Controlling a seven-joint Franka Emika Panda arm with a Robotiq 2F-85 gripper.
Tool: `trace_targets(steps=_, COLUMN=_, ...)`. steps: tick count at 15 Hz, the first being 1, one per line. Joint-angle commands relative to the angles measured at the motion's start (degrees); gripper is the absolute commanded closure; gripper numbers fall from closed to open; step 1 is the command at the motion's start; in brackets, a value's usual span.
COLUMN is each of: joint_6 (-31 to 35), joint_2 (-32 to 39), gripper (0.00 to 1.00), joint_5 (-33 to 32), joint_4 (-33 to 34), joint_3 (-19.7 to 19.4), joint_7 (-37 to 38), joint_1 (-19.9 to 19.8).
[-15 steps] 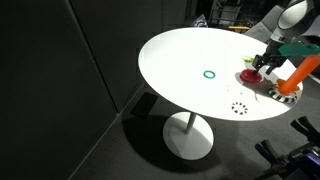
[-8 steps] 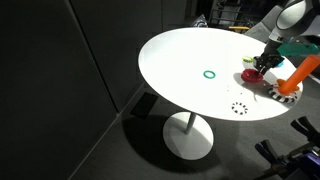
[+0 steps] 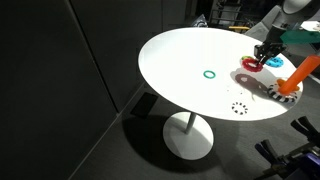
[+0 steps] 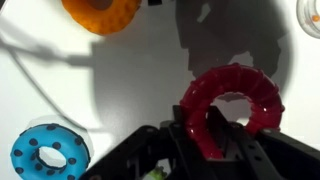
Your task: Put the red ring through the pole
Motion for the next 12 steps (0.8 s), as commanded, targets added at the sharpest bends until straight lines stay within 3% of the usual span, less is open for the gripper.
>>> trace_targets(steps=1, joint_6=-4.1, joint_2=-6.8, gripper=0.91, joint_5=-0.6, joint_4=-2.7, joint_3=0.2, joint_7=-1.1, joint_1=-0.3)
trace_targets(steps=12, joint_6=-12.0, joint_2=-25.2, gripper=0.91, joint_5=-5.7, joint_4=-13.4, joint_3=-0.9, joint_7=0.1, joint_1=0.2)
